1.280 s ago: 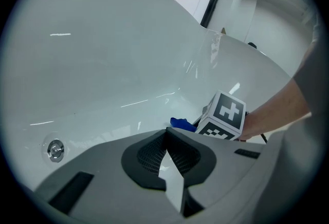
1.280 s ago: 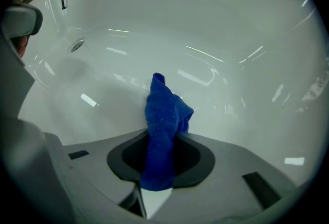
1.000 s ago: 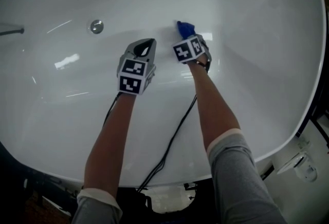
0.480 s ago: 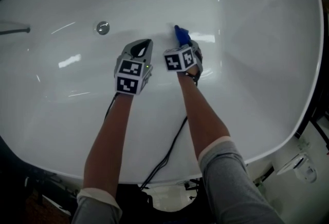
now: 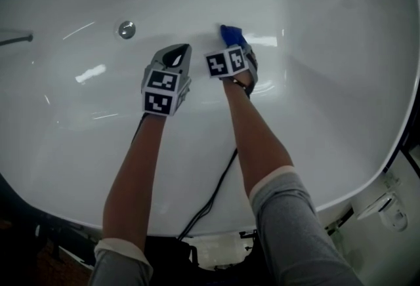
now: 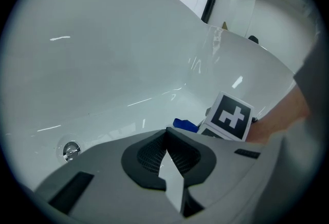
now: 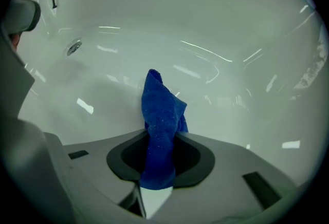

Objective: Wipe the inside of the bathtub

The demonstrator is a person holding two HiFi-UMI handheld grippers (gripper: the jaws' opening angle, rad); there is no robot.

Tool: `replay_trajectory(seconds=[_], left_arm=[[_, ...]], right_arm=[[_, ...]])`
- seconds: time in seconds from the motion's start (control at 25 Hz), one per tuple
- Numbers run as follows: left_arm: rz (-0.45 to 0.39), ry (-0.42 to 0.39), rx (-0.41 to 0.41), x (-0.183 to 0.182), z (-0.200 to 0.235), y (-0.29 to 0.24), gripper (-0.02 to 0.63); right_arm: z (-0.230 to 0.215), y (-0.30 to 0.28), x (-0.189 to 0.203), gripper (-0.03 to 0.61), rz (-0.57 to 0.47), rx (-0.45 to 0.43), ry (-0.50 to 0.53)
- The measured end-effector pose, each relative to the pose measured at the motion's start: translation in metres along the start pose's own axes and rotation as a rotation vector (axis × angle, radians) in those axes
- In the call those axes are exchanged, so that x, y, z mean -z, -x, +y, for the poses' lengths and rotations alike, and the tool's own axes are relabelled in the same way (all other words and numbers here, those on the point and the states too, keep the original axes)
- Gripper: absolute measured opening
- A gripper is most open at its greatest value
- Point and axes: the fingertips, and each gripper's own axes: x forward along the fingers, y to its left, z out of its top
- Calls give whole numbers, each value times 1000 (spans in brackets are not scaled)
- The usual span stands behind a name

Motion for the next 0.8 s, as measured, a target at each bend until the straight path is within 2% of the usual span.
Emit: replay_trajectory(seconds=[0.16,0.48,0.68,0.8], left_arm=[[0,-6,9,-1,-9,-8,3],[-10,-16,34,-11,-31,-28,3],[-15,-30,54,-16,-42,-32,3],[-22,-32,54,-16,-40,-32,3]], right_arm=[[-17,-5,4,103,23,1,-83],[-80,-14,25,103,19,78,-120],[-99,-16,31,103,49,88,-255],[-115,-17,38,103,63,130,-267]])
